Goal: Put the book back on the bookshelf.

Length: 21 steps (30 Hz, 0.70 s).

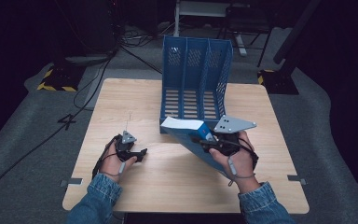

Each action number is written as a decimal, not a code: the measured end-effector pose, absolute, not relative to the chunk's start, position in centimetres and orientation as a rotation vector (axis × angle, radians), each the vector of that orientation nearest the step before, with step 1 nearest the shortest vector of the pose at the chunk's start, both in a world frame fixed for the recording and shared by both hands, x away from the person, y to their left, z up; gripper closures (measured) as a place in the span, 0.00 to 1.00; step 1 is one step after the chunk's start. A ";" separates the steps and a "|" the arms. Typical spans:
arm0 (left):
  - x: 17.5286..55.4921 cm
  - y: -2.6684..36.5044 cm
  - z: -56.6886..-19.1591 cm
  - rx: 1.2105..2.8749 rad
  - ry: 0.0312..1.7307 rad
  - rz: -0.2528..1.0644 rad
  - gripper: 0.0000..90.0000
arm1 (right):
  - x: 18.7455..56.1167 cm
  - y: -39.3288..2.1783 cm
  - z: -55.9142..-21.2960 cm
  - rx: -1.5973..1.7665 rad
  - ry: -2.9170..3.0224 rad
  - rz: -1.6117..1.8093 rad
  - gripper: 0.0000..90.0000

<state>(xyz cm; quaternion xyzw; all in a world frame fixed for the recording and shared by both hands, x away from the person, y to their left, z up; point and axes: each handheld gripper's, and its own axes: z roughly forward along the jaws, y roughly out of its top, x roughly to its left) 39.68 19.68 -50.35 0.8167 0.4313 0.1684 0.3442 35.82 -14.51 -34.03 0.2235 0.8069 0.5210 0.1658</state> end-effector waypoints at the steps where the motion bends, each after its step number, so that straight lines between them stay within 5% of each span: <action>1: 39.7 19.7 -50.4 2.121 1.121 0.439 0.33 | 35.8 -14.7 -33.8 0.643 2.292 1.495 0.68; 21: 39.7 19.7 -50.4 2.121 1.117 0.447 0.33 | 36.8 -17.0 -30.7 0.813 2.202 1.703 0.68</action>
